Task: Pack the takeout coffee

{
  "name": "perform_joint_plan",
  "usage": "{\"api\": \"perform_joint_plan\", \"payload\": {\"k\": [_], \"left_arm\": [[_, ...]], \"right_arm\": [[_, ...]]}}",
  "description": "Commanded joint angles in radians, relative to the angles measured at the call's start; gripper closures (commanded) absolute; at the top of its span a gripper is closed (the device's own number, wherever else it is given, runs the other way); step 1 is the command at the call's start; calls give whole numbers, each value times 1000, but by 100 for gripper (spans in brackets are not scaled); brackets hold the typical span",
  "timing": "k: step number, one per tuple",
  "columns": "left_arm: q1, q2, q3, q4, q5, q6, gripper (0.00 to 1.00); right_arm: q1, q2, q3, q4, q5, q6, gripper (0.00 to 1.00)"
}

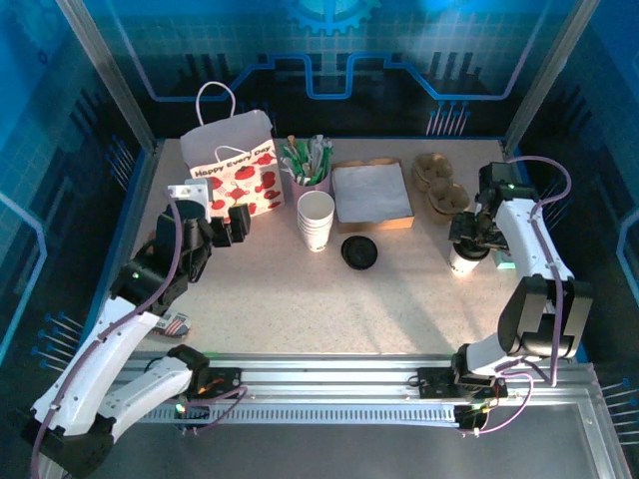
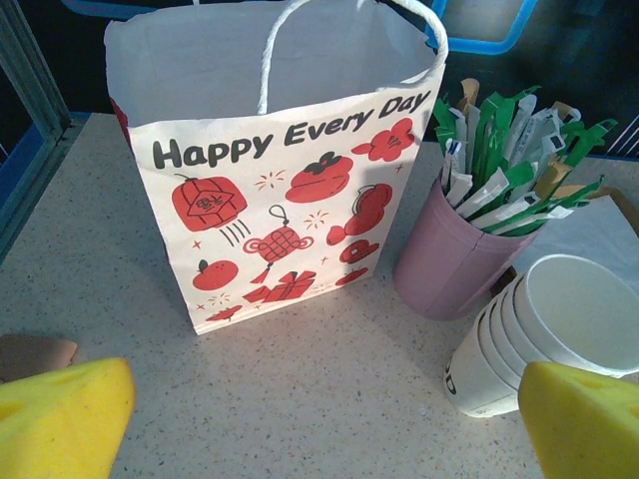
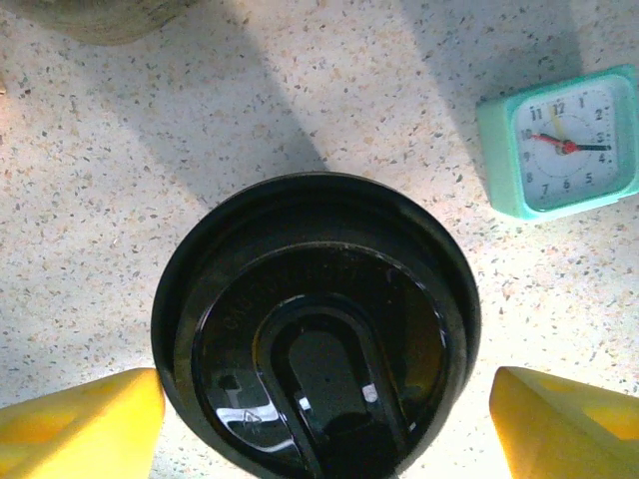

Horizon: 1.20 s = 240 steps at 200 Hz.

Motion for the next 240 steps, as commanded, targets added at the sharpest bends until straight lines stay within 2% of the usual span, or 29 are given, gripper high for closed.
{"api": "perform_joint_plan", "payload": {"k": [1, 49, 69, 93, 111, 141, 163, 193, 240], "left_arm": [[-2, 2, 30, -7, 15, -4, 1], [-2, 16, 30, -9, 19, -4, 1], [-2, 24, 30, -9, 23, -4, 1], [-2, 31, 28, -1, 41, -4, 1], [-2, 39, 21, 7, 53, -3, 1], [-2, 56, 13, 18, 75, -2, 1], [-2, 87, 17, 23, 135, -22, 1], [-6, 193, 86, -15, 231, -71, 4], [-64, 419, 272, -132, 247, -135, 11]], "right_arm": [[-13, -70, 32, 0, 31, 18, 14], [-8, -134, 36, 11, 24, 29, 14], [52, -217, 43, 49, 51, 17, 14], [179, -228, 111, 31, 41, 18, 14], [318, -194, 145, 19, 51, 40, 14], [548, -123, 128, 87, 93, 59, 15], [652, -38, 101, 137, 106, 56, 14], [681, 11, 40, 222, 95, 58, 13], [679, -45, -75, 344, 38, 63, 12]]}}
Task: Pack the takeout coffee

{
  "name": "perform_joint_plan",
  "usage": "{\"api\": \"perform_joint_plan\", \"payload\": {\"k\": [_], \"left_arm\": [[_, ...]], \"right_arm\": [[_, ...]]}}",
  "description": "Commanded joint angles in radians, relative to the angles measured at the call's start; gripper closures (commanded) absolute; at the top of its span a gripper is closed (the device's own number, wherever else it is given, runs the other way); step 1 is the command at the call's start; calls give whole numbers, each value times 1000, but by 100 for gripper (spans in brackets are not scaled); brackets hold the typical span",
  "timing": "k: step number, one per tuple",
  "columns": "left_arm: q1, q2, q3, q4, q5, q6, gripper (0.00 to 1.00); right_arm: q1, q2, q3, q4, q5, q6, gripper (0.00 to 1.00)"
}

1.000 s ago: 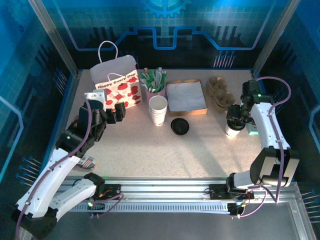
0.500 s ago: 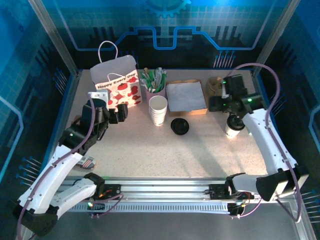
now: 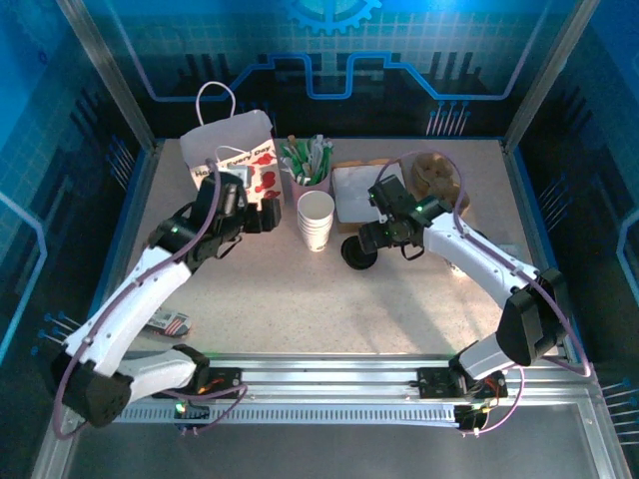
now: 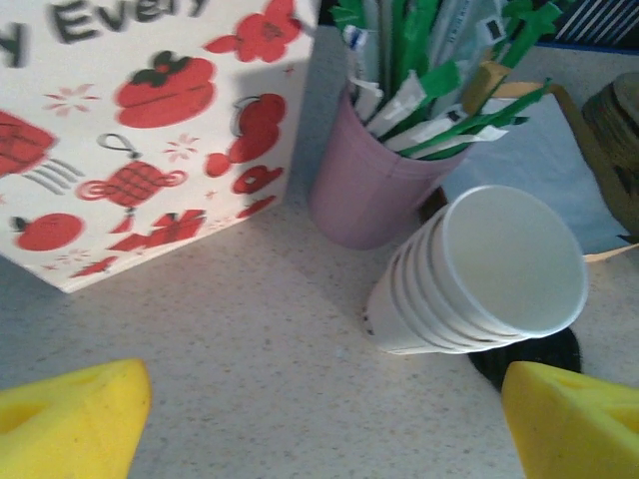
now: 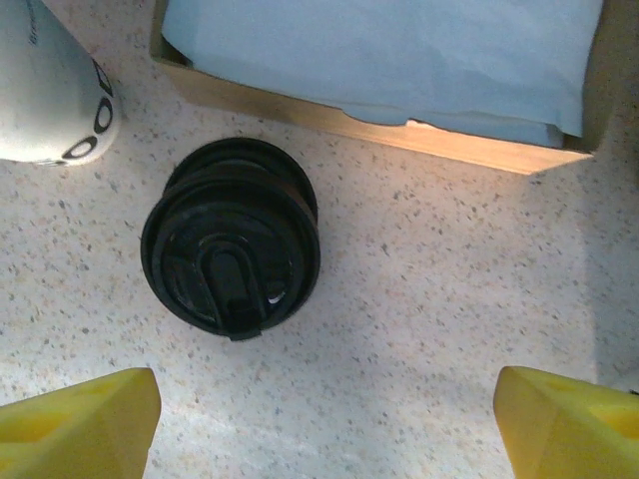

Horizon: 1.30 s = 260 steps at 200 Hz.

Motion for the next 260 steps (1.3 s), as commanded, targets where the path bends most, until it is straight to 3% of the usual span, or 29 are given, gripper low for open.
{"api": "perform_joint_plan", "payload": {"k": [1, 58, 133, 157, 205, 260], "left_arm": [[-30, 89, 106, -82, 38, -54, 12], [-50, 331, 313, -209, 40, -115, 33], [-83, 554, 465, -297, 24, -145, 51], [-84, 587, 486, -304, 11, -149, 56], [-85, 625, 532, -328, -7, -147, 74], [-84, 649, 557, -347, -15, -135, 81]], "right_arm": [[2, -58, -50, 92, -29, 14, 12], [-3, -185, -106, 109, -53, -13, 11], [-12, -367, -164, 97, -82, -53, 10], [-12, -383, -177, 108, -100, -55, 10], [-12, -387, -182, 117, -127, -56, 10], [-11, -395, -188, 123, -140, -55, 10]]}}
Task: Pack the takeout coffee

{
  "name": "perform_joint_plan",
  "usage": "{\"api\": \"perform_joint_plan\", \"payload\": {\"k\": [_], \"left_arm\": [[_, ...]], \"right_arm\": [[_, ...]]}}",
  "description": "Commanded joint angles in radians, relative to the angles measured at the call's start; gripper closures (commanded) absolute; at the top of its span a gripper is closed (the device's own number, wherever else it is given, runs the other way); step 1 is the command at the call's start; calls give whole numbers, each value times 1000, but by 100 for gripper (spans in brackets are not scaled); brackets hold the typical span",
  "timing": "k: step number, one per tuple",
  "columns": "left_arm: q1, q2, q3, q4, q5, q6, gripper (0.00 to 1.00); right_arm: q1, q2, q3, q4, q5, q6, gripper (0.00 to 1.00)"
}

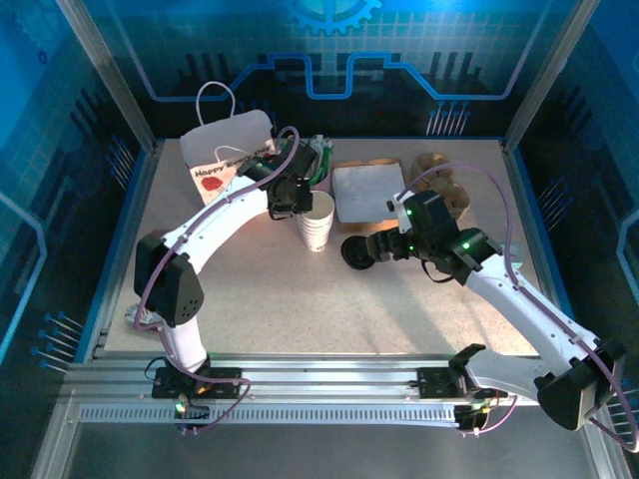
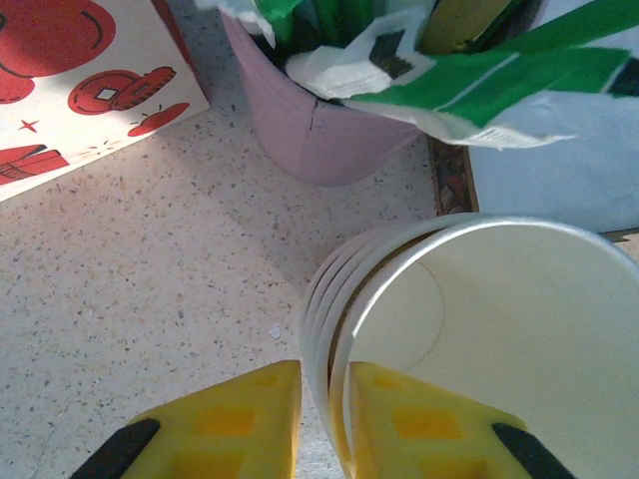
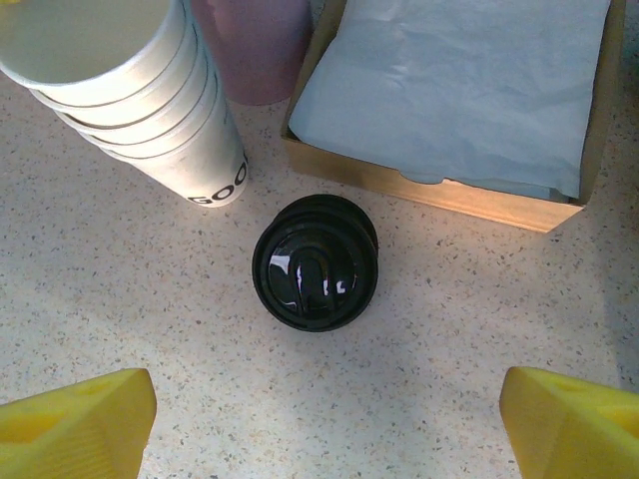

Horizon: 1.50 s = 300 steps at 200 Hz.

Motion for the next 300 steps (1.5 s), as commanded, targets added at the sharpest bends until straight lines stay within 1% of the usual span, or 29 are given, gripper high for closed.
{"api": "perform_joint_plan", "payload": {"k": [1, 28, 68, 115, 143, 164, 185, 198, 214, 227, 243, 254, 266, 278, 300], "left_arm": [[-2, 14, 35, -41, -17, 14, 81], [-2, 18, 35, -43, -21, 18, 82], [-2, 20, 60, -48, -21, 18, 100], [-2, -5, 119, -70, -26, 17, 100], [-1, -33, 114, -55, -29, 3, 100], [-1, -40, 115, -44, -8, -8, 100], [-1, -33, 127, -69, 10, -21, 100], [2, -54, 93, -43, -3, -24, 100], [28, -72, 62, -19, 93, -63, 100], [30, -65, 72, -33, 72, -55, 100], [34, -75, 80, -34, 83, -67, 100], [32, -91, 67, -8, 119, -75, 100], [38, -86, 76, -21, 82, -71, 100], [55, -87, 69, -21, 128, -86, 100], [55, -122, 31, 6, 126, -97, 100]], "right_arm": [[-8, -21, -15, 19, -16, -12, 10], [-8, -21, -18, 22, -21, -13, 10], [-8, -14, -19, 23, -29, -13, 10], [-8, -6, -20, 28, -40, -14, 10], [-9, 4, -21, 28, -48, -14, 10], [-8, 7, -22, 29, -53, -12, 10], [-8, 9, -20, 29, -60, -13, 11], [-7, 8, -22, 29, -63, -11, 11], [-6, 11, -22, 28, -69, -12, 11], [-6, 18, -21, 28, -76, -11, 11], [-7, 24, -19, 28, -82, -11, 11], [-7, 26, -19, 32, -86, -10, 11], [-5, 30, -22, 42, -90, -5, 11], [-7, 34, -19, 46, -104, -2, 11], [-6, 35, -18, 62, -124, 7, 11]]}}
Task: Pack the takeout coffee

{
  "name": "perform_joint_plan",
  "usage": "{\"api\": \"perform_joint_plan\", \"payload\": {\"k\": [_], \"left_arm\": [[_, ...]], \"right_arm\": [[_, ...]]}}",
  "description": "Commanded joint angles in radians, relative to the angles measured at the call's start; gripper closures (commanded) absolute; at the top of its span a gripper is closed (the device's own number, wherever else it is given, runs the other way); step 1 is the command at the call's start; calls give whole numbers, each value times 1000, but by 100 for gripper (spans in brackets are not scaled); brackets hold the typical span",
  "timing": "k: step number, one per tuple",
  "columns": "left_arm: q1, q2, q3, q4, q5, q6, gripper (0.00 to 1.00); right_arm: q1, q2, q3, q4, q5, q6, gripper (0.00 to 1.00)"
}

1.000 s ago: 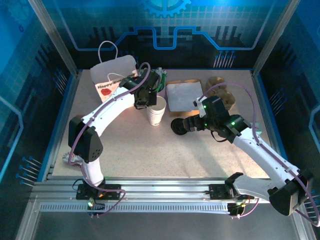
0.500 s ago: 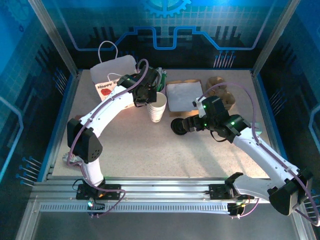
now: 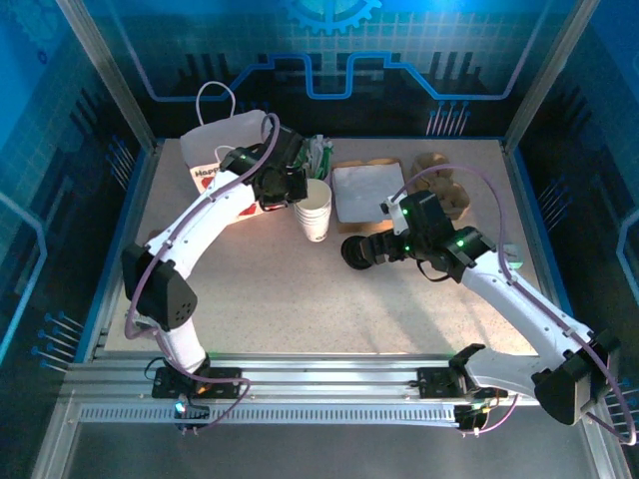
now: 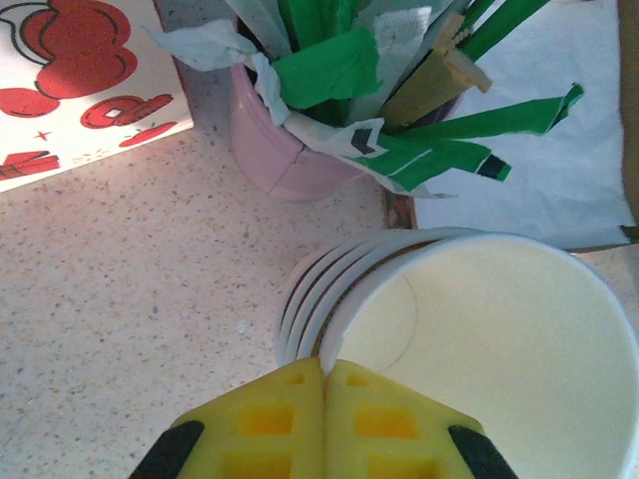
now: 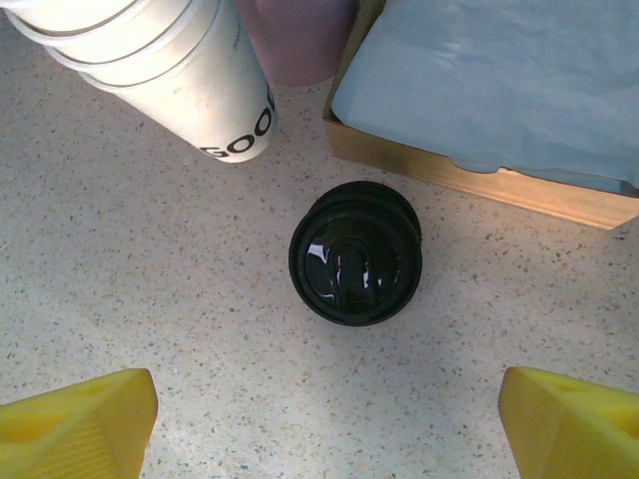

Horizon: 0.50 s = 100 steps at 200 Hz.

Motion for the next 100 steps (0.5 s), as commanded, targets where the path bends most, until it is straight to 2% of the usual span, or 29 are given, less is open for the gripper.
{"api": "perform_joint_plan", "payload": {"k": [1, 44, 77, 100], "left_arm": [[11, -63, -28, 30, 33, -35, 100], [19, -66, -25, 33, 68, -47, 100], [14, -71, -39, 48, 90, -49, 100], [13, -83, -55, 55, 97, -48, 100]], "right_arm": [[-6, 3, -9, 40, -41, 6, 11], [-21, 11, -20, 133, -169, 113, 11], [-45, 30, -128, 455, -375, 362, 13], [-72, 83, -160, 619, -419, 507, 13]]}}
